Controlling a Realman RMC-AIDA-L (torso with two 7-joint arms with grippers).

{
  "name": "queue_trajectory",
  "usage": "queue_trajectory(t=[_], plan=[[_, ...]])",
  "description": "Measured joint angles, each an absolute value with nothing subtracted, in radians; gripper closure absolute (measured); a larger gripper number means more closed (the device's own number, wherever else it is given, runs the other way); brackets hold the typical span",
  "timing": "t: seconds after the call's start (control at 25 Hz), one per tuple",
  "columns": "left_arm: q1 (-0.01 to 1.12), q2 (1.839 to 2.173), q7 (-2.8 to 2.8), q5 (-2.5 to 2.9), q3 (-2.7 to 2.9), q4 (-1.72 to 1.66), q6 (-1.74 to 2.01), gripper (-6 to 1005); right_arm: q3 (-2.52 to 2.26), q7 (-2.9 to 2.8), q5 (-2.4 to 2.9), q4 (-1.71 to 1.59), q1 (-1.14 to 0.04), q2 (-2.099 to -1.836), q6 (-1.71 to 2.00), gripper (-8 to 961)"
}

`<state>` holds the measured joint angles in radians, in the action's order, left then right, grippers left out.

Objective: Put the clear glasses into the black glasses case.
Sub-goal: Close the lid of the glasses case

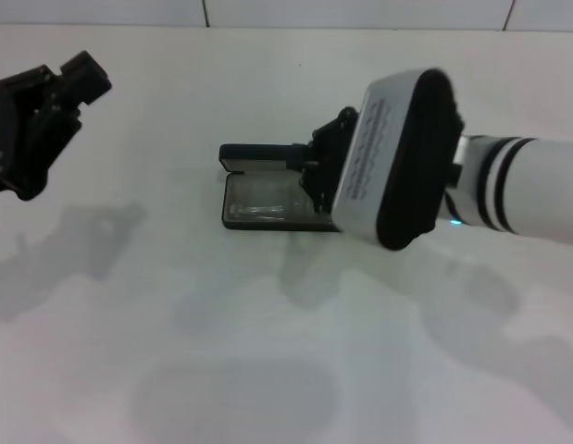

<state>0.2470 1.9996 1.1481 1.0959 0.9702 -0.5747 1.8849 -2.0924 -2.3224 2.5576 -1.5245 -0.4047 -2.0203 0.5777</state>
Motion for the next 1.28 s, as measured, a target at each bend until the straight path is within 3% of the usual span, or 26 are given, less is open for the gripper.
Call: queue_trajectory(t=[0.24, 0.6, 0.88, 1.28], plan=[[0.263, 1.988, 1.177, 1.114, 0.96, -0.576, 1.876, 933, -1.991, -2.222, 2.289, -1.614, -0.326, -2.016, 0.673, 858], [0.348, 1.991, 1.204, 1.188, 0.961, -0.579, 1.813, 933, -1.524, -1.767, 1.573, -1.564, -0.181, -2.017, 1.183, 858], [0.392, 2.028, 1.221, 1.284, 0.962, -0.635, 1.66, 920, -1.219, -1.636, 1.474, -1.416, -0.107, -2.015, 1.4, 856], [0.585, 2.089, 1.299, 1.537, 0.995, -0.638, 1.31, 881, -0.961, -1.487, 1.468, -1.152, -0.074, -2.014, 1.567, 854]])
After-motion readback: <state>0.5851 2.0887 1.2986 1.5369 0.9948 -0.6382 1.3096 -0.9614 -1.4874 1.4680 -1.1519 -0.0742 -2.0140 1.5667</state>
